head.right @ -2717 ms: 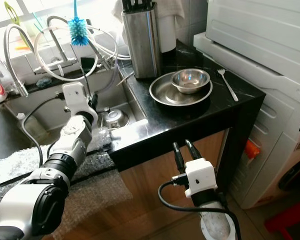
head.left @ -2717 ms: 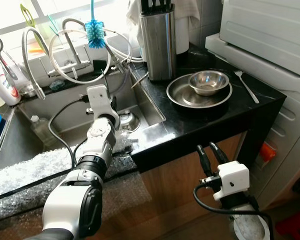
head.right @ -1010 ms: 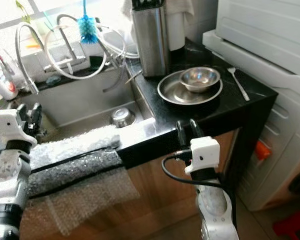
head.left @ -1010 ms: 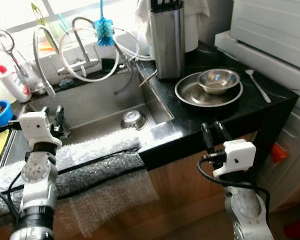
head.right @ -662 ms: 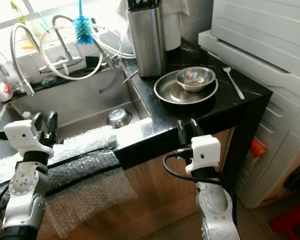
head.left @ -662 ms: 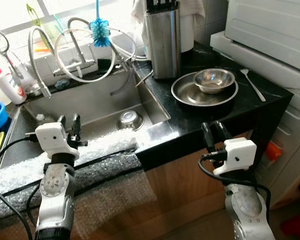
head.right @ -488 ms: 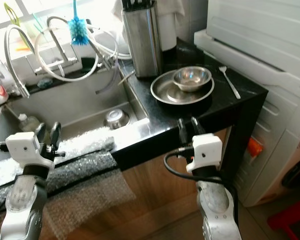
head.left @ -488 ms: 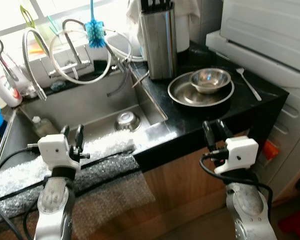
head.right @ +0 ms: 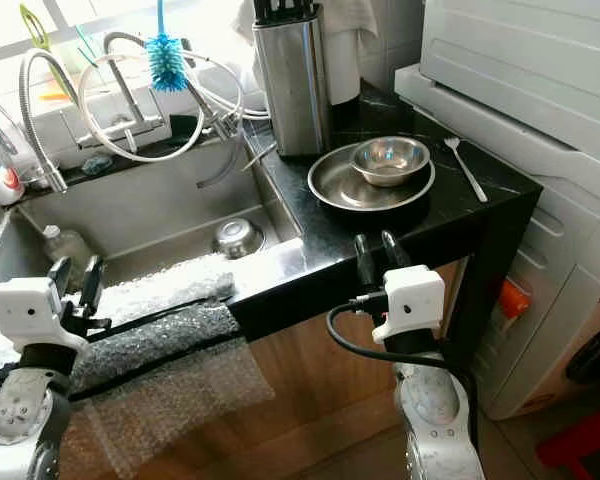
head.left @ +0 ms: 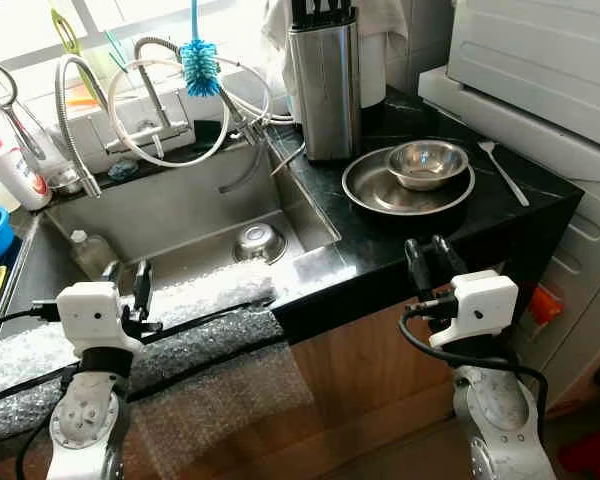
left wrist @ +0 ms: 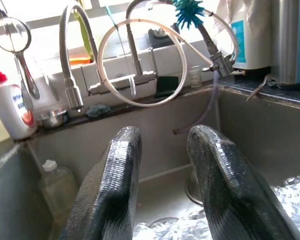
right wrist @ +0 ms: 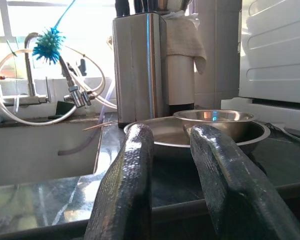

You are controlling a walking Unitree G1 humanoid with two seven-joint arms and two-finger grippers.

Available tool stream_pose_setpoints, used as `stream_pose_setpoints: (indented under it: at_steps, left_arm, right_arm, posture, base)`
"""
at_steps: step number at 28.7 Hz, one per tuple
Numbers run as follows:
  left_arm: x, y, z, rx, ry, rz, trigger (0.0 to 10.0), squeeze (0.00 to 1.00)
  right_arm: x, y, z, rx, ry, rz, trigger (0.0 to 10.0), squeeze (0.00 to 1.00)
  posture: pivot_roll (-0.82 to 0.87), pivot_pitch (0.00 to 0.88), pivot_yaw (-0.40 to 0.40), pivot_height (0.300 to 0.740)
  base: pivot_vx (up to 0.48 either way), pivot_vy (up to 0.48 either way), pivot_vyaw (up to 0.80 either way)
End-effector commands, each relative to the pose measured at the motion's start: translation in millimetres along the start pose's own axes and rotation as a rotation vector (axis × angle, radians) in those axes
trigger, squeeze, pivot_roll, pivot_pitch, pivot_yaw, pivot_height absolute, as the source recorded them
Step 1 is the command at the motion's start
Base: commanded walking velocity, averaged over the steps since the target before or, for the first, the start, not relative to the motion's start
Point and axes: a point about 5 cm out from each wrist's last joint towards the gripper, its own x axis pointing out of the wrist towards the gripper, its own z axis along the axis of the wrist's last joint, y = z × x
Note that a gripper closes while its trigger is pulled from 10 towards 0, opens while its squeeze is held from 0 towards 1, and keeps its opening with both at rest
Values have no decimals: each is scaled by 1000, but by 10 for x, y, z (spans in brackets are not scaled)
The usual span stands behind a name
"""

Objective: Kitchen organization

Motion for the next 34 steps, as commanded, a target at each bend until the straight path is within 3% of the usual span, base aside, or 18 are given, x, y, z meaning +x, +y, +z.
stream_pose_setpoints:
  at_steps: [1, 8, 12, 18, 34]
  left_arm:
    - [65, 4, 53, 11, -10, 27, 10000, 0]
    - [128, -27, 65, -11, -9, 70, 10000, 0]
    - [140, -79, 75, -23, -11, 64, 10000, 0]
    - [140, -98, 71, -31, -5, 67, 10000, 0]
    - [201, -117, 82, -33, -14, 53, 10000, 0]
  right_arm:
    - [54, 61, 79, -7, -26, 29, 10000, 0]
    - [85, 31, 82, 21, -23, 5, 10000, 0]
    - [115, 25, 102, -8, -28, 10, 10000, 0]
    - [122, 44, 110, -15, -31, 19, 10000, 0]
    - [132, 67, 99, 10, -19, 10, 10000, 0]
  posture:
    - [-142, 0, 155, 740]
    - [-138, 0, 149, 740]
    - [-137, 0, 148, 740]
    - [-138, 0, 148, 740]
    - [-133, 0, 153, 740]
  base:
    - [0, 0, 419]
    - [191, 0, 384]
    - [280, 0, 0]
    - [281, 0, 700]
    - [226, 0, 0]
